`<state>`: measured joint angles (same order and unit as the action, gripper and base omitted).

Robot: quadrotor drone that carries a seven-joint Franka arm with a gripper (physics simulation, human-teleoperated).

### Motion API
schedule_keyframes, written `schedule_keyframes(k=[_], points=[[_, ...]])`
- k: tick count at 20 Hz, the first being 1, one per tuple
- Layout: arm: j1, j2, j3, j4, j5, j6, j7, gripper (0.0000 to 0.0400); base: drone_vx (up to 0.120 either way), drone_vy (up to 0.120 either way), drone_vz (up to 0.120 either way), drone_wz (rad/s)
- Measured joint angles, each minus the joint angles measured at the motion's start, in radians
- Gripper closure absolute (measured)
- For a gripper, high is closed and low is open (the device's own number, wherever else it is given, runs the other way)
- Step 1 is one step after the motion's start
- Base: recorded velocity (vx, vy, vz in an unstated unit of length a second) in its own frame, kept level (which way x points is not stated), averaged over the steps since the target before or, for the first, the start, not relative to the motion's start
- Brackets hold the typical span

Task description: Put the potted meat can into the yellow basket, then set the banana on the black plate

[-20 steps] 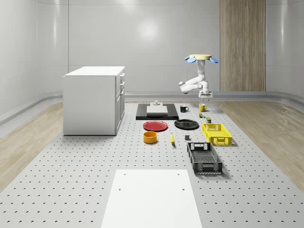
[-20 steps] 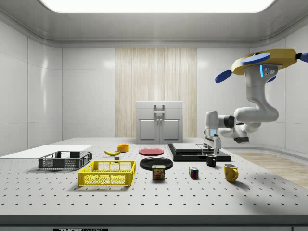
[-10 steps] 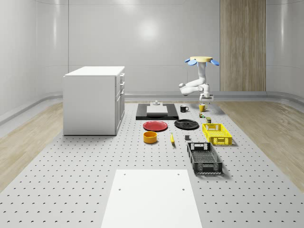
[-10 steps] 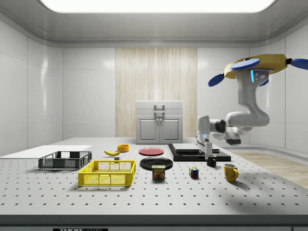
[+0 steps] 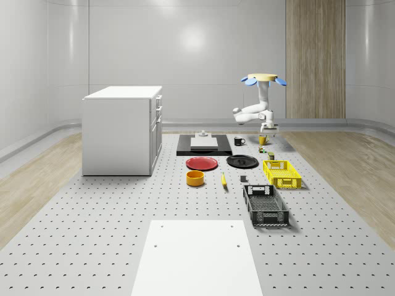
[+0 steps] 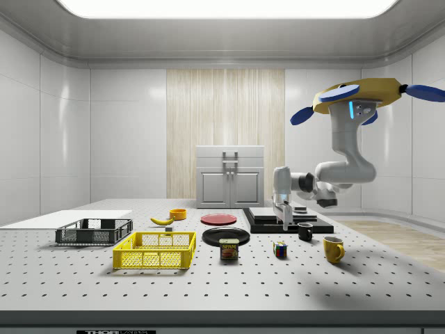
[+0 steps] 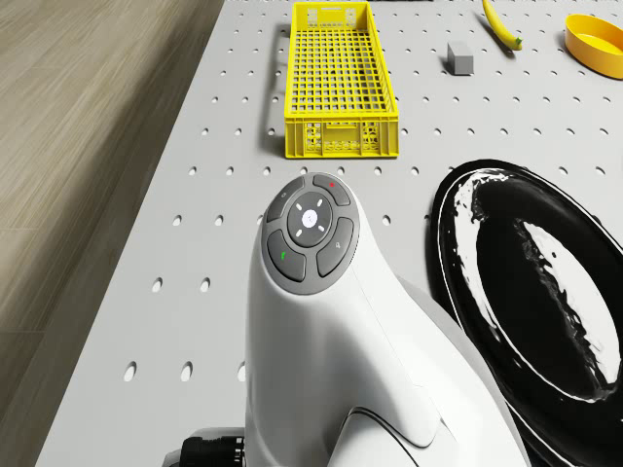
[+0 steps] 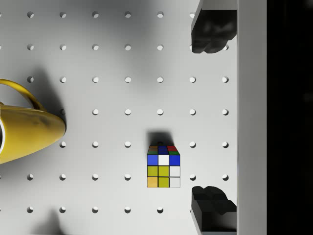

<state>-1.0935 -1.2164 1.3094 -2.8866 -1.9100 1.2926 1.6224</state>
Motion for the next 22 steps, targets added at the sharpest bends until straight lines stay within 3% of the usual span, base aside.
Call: schedule_keyframes(k=[8, 22], points=[[-0.011, -0.035, 0.010, 0.002, 0.018, 0.032, 0.010, 0.0000, 0.120, 0.000, 0.000, 0.000], [-0.026, -0.091, 0.023, 0.006, 0.044, 0.084, 0.024, 0.0000, 0.120, -0.060, 0.000, 0.000]])
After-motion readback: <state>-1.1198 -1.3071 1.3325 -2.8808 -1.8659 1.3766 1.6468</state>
